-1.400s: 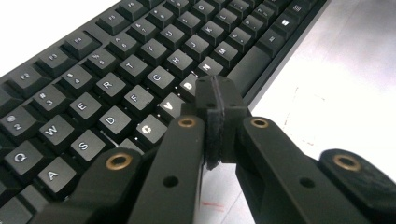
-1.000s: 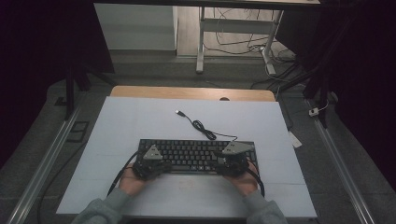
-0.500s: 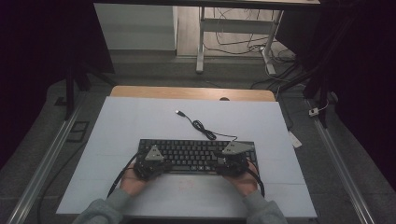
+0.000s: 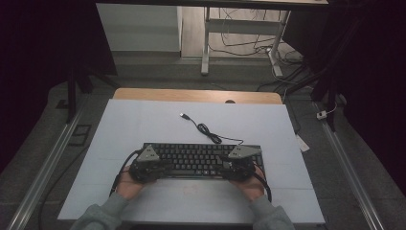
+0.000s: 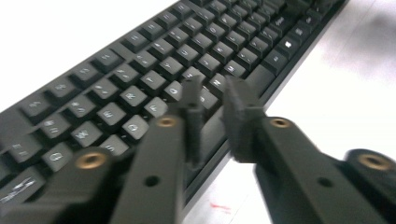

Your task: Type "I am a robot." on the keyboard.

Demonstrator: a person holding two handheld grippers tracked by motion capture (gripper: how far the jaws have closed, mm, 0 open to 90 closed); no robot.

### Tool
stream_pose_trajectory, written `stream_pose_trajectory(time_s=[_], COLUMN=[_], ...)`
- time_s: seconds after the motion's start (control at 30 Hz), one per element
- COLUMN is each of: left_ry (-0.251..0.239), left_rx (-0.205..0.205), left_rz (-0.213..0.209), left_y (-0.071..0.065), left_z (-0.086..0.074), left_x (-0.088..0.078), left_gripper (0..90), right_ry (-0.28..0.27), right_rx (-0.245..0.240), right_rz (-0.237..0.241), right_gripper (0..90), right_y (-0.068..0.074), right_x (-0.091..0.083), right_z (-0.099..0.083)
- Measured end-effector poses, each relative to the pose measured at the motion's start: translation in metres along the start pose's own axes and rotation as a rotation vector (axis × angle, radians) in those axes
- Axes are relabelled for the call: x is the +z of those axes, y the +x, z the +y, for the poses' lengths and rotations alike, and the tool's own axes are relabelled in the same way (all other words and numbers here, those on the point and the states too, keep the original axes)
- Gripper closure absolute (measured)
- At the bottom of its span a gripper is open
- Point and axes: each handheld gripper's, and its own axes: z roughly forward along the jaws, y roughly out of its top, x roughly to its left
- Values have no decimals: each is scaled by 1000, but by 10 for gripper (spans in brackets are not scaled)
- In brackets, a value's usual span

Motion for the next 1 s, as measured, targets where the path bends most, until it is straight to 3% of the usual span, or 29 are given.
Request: stream_pose_trajectory(time_s=[0.17, 0.43, 1.0], left_ry=[-19, -16, -14], left_rx=[-44, -94, -102], left_rz=[20, 51, 60], left_y=[8, 20, 24], left_z=[-1, -1, -2], left_x=[-11, -22, -26], left_gripper=[523, 366, 339], right_ry=[5, 6, 8], right_rx=[2, 4, 3], right_rz=[-3, -9, -7], right_gripper=[506, 504, 503], right_y=[0, -1, -1], right_x=[1, 0, 1], right_z=[0, -1, -1])
